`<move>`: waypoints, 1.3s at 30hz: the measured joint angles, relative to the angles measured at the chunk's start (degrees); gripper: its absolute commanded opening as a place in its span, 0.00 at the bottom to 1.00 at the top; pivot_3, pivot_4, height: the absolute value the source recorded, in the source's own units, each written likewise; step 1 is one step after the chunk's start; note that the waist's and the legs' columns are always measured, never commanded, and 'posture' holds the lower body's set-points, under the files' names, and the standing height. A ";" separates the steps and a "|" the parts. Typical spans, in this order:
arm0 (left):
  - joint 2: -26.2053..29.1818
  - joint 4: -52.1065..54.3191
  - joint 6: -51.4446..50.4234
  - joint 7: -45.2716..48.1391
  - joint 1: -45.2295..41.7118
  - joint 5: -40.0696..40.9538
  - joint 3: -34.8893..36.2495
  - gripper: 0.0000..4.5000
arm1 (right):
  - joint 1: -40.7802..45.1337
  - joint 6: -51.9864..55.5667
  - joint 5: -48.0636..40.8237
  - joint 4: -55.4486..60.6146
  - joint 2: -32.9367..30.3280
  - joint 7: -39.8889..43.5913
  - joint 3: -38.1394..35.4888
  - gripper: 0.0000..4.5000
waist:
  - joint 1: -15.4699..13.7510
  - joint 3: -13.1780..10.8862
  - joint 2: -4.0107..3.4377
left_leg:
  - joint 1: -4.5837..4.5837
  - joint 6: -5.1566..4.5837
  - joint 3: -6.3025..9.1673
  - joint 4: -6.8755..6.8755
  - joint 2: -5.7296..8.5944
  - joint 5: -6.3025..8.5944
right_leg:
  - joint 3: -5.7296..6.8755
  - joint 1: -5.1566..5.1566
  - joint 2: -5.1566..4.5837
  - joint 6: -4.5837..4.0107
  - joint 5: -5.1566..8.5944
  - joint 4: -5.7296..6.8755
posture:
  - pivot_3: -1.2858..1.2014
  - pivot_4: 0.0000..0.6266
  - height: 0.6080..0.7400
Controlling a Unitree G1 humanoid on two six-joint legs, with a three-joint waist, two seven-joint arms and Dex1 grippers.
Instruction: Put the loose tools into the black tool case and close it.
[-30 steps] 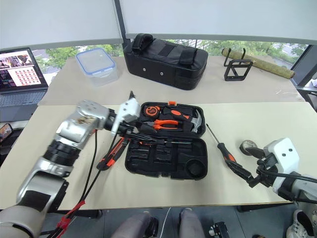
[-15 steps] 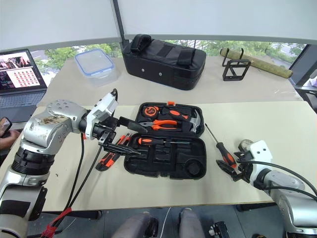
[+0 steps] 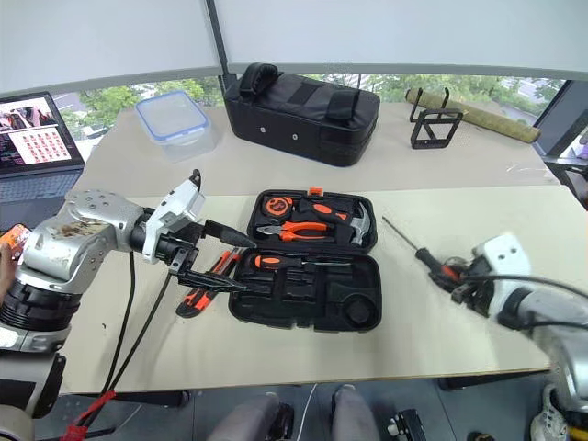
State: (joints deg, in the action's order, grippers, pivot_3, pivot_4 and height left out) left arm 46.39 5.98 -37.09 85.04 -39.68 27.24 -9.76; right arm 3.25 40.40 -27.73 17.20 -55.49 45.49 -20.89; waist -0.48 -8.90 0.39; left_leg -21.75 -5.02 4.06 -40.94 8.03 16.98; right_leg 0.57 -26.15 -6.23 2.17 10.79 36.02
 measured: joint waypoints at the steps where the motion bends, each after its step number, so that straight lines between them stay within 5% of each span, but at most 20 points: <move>1: 0.01 0.00 0.33 0.13 0.01 0.00 -0.02 1.00 | 1.80 -1.64 -0.32 0.20 -1.28 2.47 0.14 0.23 | 0.00 0.00 0.00 | 0.01 0.00 0.01 0.03 -0.05 0.00 | 0.02 0.01 0.01 -0.02 0.01 0.00 | 0.52 0.24 0.86; 5: 0.17 0.01 2.13 0.57 0.19 -0.20 -0.34 1.00 | 6.18 -9.48 -0.05 1.65 -2.56 13.16 8.93 0.23 | -0.01 0.00 0.01 | -0.04 0.02 0.02 0.04 -0.10 -0.02 | 0.05 -0.02 0.00 -0.06 0.02 -0.05 | 0.52 0.24 0.86; 13: 0.20 -0.37 3.92 0.89 0.28 -1.24 -0.96 1.00 | 19.22 -25.81 13.46 -9.07 2.24 19.26 26.86 0.23 | -0.30 -0.03 0.05 | -0.12 0.02 0.01 -0.08 0.01 -0.02 | 0.14 -0.04 -0.10 -0.05 0.02 -0.04 | 0.52 0.24 0.86; 30: 0.51 -0.42 4.58 -0.04 0.37 -2.27 -0.98 1.00 | 21.86 -35.86 22.12 -15.62 7.86 21.63 32.64 0.23 | -0.07 -0.03 0.04 | -0.12 0.03 0.02 -0.06 -0.01 -0.02 | 0.13 -0.09 -0.02 -0.06 0.02 -0.01 | 0.52 0.24 0.86; 32: 0.48 -0.45 4.67 -0.21 0.37 -2.40 -0.98 1.00 | 22.31 -35.23 22.44 -15.35 8.66 21.31 33.36 0.46 | -0.05 -0.03 0.04 | -0.12 0.03 0.02 -0.05 -0.01 -0.02 | 0.13 -0.11 -0.02 -0.06 0.02 0.00 | 0.52 0.24 0.86; 37: 0.39 -1.68 5.32 -0.53 0.36 -2.60 -0.98 1.00 | 22.31 -31.99 21.78 -11.96 8.78 20.79 32.89 0.82 | -0.15 -0.03 0.05 | -0.13 0.03 0.03 -0.06 -0.01 -0.02 | 0.14 -0.10 0.04 -0.06 0.02 -0.01 | 0.52 0.24 0.86; 39: 0.38 -2.18 5.95 -0.51 0.34 -2.65 -0.99 1.00 | 22.31 -28.92 19.75 -9.81 8.93 20.71 32.40 0.82 | -0.12 -0.03 0.05 | -0.14 0.03 0.03 -0.06 -0.01 -0.02 | 0.13 -0.11 0.01 -0.06 0.02 -0.01 | 0.52 0.24 0.86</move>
State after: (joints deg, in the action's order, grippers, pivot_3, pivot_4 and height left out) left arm 46.77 3.80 -31.14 84.53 -39.34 24.59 -10.74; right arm 25.56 11.48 -7.98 7.39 -46.56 66.20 11.50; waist -0.61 -8.92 0.44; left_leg -21.89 -4.99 4.10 -40.99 8.02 16.95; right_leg 0.70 -26.26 -6.23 2.11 10.81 36.01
